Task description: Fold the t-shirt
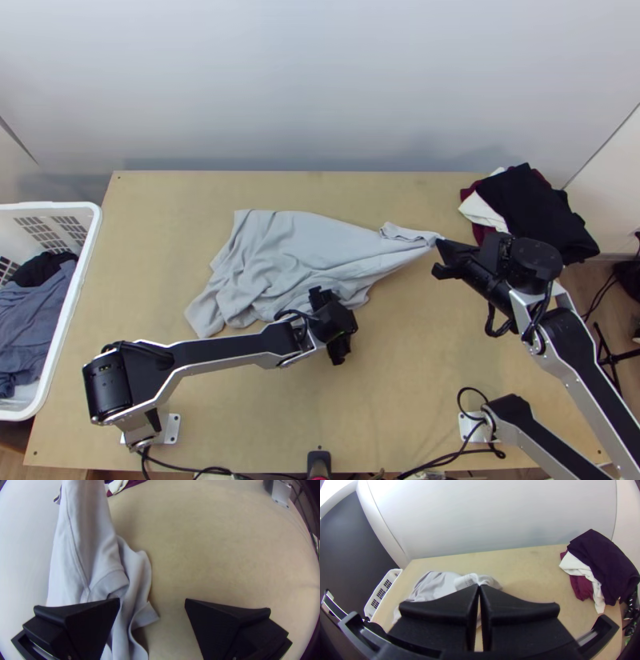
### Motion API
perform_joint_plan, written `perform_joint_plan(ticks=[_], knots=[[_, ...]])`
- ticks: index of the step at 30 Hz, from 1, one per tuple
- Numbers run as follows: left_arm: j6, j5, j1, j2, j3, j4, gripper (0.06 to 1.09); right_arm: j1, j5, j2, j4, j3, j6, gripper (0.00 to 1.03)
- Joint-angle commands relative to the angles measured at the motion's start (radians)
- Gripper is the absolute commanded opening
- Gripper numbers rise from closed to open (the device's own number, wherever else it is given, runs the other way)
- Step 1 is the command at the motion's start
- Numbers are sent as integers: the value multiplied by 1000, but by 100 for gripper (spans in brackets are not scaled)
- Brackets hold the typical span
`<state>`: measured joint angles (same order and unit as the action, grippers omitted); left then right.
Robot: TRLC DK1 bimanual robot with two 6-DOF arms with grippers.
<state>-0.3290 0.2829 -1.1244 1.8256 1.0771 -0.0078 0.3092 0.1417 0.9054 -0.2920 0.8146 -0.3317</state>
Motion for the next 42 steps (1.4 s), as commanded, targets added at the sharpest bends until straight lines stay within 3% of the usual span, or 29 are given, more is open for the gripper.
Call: perform_joint_plan(ticks=[1, 3, 4, 6, 11, 15, 24, 28, 35, 37, 42], knots=[[-38, 33, 2, 3, -14, -47, 100, 1, -1, 24, 17, 11, -1, 3], [-36, 33, 2, 1, -17, -50, 96, 1, -1, 27, 21, 11, -1, 3], [-35, 33, 6, 1, -17, -46, 80, -1, -2, 30, 24, 11, -1, 3], [-35, 33, 25, 29, 7, -18, 23, -1, -2, 33, 25, 11, -1, 3], [13, 42, 94, 80, 44, 62, 23, -1, -4, 33, 28, 12, -3, 3], [19, 127, 140, 81, 76, 123, 21, -1, -4, 35, 28, 12, -1, 3], [65, 136, 120, -279, 158, -167, 22, -28, -4, 53, 22, 43, 19, 3], [64, 122, 156, -486, 225, -293, 22, -70, 2, 72, -44, 127, 43, 3], [70, -100, 483, -674, 469, -351, 21, -159, 67, 122, -216, 396, 60, 3], [82, -125, 611, -672, 547, -351, 21, -170, 78, 141, -299, 525, 57, 3], [156, -286, 934, -703, 575, -385, 22, -170, 78, 199, -458, 862, 48, 3]])
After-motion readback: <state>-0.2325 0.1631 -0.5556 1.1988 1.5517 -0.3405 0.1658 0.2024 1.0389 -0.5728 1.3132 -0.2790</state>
